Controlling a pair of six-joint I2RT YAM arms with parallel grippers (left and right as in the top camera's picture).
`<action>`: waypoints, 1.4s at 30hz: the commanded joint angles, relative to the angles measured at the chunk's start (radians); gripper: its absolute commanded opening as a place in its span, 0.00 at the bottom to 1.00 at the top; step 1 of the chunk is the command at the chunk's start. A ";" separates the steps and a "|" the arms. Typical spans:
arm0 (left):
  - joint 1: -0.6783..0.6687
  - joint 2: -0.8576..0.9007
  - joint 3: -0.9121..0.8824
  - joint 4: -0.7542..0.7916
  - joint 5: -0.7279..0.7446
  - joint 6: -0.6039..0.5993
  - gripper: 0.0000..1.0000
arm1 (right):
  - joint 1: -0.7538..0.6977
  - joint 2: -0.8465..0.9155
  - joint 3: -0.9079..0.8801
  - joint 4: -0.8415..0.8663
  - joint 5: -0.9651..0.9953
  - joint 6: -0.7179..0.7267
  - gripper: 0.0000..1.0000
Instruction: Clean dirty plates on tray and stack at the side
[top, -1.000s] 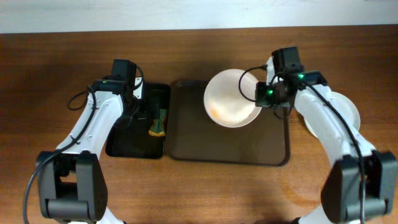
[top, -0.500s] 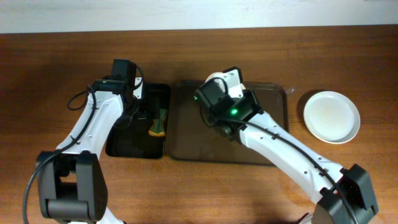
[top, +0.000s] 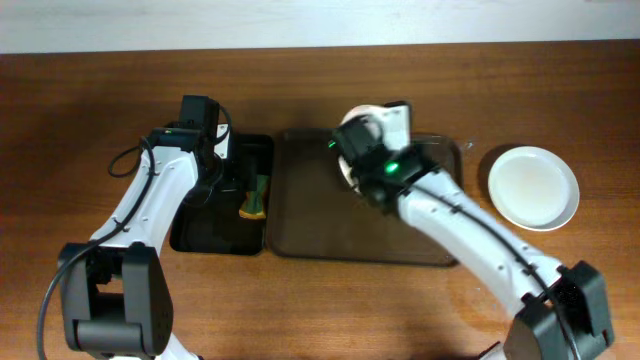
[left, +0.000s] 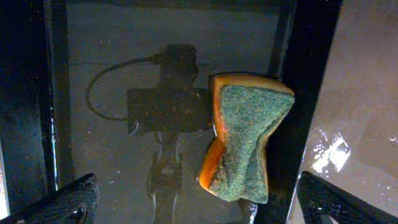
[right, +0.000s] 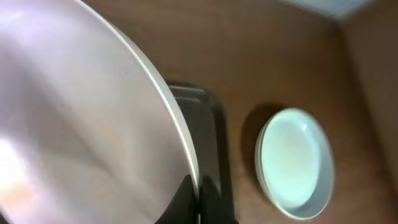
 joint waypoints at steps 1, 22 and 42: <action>-0.003 -0.017 0.017 0.000 -0.007 -0.006 1.00 | -0.212 -0.032 0.018 -0.018 -0.335 0.105 0.04; -0.003 -0.017 0.017 -0.001 -0.007 -0.006 1.00 | -1.109 0.032 0.013 -0.147 -0.607 0.126 0.37; 0.006 -0.075 0.083 -0.161 -0.079 -0.040 1.00 | -0.469 -0.133 0.013 -0.159 -0.861 -0.311 0.98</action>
